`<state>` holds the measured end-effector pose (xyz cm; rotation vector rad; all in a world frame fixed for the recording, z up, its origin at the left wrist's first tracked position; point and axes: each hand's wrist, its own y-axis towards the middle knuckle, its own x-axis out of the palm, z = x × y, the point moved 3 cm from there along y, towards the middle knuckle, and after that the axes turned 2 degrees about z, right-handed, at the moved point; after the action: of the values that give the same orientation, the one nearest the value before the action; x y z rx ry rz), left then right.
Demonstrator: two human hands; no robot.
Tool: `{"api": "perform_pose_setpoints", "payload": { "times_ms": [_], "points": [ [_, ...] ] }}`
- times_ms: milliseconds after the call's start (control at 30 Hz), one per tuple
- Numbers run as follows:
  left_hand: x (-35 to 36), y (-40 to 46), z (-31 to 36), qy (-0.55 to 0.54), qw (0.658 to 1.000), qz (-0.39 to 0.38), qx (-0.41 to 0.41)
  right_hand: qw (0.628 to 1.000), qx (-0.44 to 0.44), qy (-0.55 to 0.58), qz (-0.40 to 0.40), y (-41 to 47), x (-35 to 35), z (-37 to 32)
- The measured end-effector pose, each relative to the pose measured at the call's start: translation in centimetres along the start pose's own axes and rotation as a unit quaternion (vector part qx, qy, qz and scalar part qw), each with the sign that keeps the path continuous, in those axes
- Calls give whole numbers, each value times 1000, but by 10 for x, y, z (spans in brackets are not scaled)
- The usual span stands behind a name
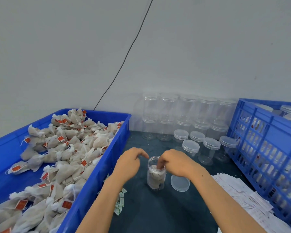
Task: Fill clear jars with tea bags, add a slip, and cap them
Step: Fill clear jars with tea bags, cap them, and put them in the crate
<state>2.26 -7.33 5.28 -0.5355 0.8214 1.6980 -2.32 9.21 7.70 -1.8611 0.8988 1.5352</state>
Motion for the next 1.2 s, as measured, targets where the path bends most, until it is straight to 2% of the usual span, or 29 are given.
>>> {"api": "perform_pose_setpoints", "payload": {
  "times_ms": [100, 200, 267, 433, 633, 800, 900, 967, 1067, 1200],
  "points": [
    [-1, -13, -30, -9, 999, 17, -34, 983, 8, 151, 100, -6, -6, 10],
    [6, -24, -55, 15, 996, -54, -69, 916, 27, 340, 209, -17, -5, 19],
    [11, -27, -66, 79, 991, -86, -64, 876, 46, 410, 251, -24, 3, 25],
    [14, -31, -70, 208, 970, -125, -30, 841, 135, 465, 244, -33, 35, 44],
    [9, -30, -70, 161, 971, -171, -38, 806, 202, 511, 219, -38, 66, 60],
    [13, -30, -64, 112, 985, -114, -64, 798, 204, 523, 217, -40, 78, 64],
    [7, -28, -50, 11, 997, 0, -74, 796, 202, 520, 235, -43, 78, 70],
    [3, -23, -31, -72, 994, 67, -53, 790, 203, 523, 247, -45, 78, 73],
    [5, -11, 1, -156, 984, 80, -18, 786, 205, 522, 260, -48, 80, 76],
    [14, 5, 29, -115, 990, 77, 13, 789, 196, 519, 266, -53, 82, 77]
  ]
}}
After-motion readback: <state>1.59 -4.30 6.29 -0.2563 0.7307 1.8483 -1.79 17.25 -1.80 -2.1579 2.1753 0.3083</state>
